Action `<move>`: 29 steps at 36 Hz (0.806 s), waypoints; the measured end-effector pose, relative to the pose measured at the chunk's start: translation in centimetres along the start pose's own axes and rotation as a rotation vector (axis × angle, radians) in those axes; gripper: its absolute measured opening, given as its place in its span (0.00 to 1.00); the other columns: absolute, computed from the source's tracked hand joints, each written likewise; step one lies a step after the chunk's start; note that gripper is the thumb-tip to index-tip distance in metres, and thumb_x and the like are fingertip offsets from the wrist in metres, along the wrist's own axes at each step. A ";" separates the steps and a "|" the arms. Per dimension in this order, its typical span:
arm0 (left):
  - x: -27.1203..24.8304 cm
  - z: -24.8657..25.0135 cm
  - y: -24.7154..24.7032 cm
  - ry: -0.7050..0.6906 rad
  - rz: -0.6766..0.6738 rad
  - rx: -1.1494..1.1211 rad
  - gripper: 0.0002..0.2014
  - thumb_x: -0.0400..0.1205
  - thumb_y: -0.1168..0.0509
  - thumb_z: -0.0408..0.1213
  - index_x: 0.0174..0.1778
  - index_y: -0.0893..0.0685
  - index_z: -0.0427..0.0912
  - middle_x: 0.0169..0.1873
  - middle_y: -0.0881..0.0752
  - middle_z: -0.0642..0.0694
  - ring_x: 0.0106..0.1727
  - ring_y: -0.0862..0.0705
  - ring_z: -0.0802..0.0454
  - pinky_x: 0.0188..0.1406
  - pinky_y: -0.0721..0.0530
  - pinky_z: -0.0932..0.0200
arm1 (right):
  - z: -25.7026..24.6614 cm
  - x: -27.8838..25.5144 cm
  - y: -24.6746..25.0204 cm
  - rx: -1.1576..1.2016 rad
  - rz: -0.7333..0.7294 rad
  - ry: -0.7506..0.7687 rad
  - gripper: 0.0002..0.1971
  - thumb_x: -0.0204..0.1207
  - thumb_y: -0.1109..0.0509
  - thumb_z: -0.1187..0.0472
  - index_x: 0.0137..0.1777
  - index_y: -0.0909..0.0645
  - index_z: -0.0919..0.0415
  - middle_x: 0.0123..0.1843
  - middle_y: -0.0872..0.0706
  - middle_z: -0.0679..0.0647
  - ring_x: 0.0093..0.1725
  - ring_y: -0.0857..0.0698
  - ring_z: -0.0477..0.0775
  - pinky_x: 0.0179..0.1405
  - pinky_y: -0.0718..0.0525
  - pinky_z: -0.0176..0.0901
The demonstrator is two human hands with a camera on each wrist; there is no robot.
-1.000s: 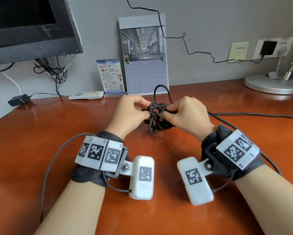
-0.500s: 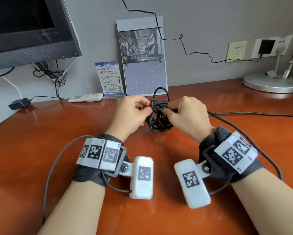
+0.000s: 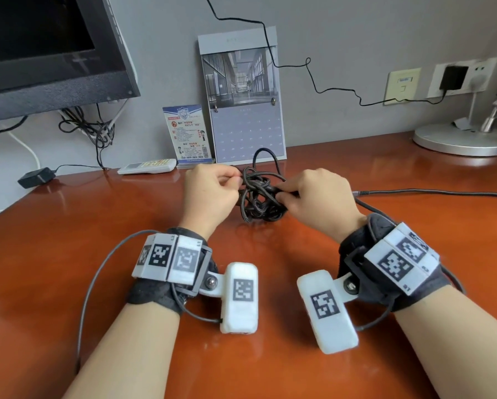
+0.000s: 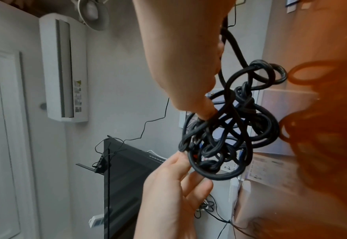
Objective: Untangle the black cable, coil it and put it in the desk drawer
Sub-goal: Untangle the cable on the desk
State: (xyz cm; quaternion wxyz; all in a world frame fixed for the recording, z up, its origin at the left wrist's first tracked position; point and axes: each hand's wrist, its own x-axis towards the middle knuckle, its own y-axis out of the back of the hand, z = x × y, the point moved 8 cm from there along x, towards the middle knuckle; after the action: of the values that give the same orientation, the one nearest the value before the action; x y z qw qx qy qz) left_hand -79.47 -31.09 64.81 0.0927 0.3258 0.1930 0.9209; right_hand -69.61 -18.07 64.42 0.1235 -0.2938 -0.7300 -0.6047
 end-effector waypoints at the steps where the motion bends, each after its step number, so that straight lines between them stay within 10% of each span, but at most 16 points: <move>1: 0.0 0.0 -0.1 0.009 -0.007 -0.005 0.07 0.75 0.32 0.24 0.41 0.09 0.36 0.29 0.16 0.56 0.25 0.19 0.71 0.41 0.11 0.48 | 0.2 0.0 0.1 0.037 0.018 -0.015 0.12 0.78 0.35 0.51 0.54 0.12 0.45 0.44 0.11 0.51 0.49 0.16 0.59 0.38 0.25 0.43; 6: 0.4 -1.6 0.6 0.094 0.028 -0.024 0.08 0.79 0.33 0.26 0.45 0.11 0.41 0.35 0.13 0.48 0.36 0.12 0.49 0.41 0.11 0.51 | 0.7 0.1 1.2 0.100 0.109 0.011 0.11 0.76 0.34 0.55 0.41 0.12 0.57 0.32 0.15 0.57 0.38 0.21 0.62 0.33 0.30 0.44; 9: 0.9 -3.4 1.5 0.144 0.074 0.007 0.08 0.79 0.33 0.28 0.50 0.10 0.37 0.40 0.13 0.49 0.43 0.13 0.54 0.44 0.16 0.67 | 2.9 0.5 2.6 0.440 0.187 -0.119 0.14 0.77 0.34 0.57 0.32 0.18 0.61 0.24 0.25 0.54 0.29 0.27 0.53 0.29 0.32 0.44; 12: 1.2 -4.7 1.6 0.208 0.072 -0.044 0.07 0.79 0.32 0.30 0.49 0.10 0.39 0.42 0.10 0.45 0.45 0.11 0.48 0.51 0.12 0.50 | 5.3 0.2 4.2 0.699 0.374 -0.257 0.15 0.74 0.36 0.54 0.26 0.24 0.57 0.29 0.26 0.51 0.31 0.30 0.44 0.33 0.32 0.40; 19: 1.1 -4.0 1.5 0.135 0.050 -0.011 0.08 0.81 0.35 0.30 0.43 0.14 0.48 0.41 0.12 0.50 0.40 0.17 0.62 0.43 0.19 0.68 | 7.8 0.0 3.4 0.858 0.431 -0.401 0.17 0.80 0.36 0.54 0.33 0.22 0.64 0.24 0.35 0.50 0.25 0.35 0.46 0.29 0.33 0.40; 25: 1.0 -3.8 0.2 0.234 -0.041 -0.124 0.07 0.83 0.40 0.35 0.40 0.21 0.49 0.41 0.17 0.52 0.45 0.20 0.53 0.58 0.17 0.43 | 7.9 0.2 2.1 1.216 0.358 -0.494 0.16 0.83 0.41 0.59 0.32 0.32 0.59 0.21 0.37 0.51 0.17 0.35 0.48 0.21 0.29 0.40; 29: -0.1 -2.4 -1.2 0.224 -0.192 -0.150 0.11 0.82 0.36 0.46 0.56 0.26 0.48 0.52 0.21 0.52 0.56 0.23 0.53 0.54 0.28 0.56 | 7.4 0.3 1.5 1.358 0.331 -0.491 0.17 0.85 0.44 0.61 0.33 0.32 0.60 0.16 0.31 0.46 0.18 0.25 0.47 0.26 0.16 0.41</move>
State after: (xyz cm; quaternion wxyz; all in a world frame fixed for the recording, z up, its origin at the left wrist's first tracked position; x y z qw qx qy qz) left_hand -80.88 -30.73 62.57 0.1821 0.1934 0.1631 0.9502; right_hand -67.73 -10.76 64.01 0.2008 -0.3858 -0.8960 0.0896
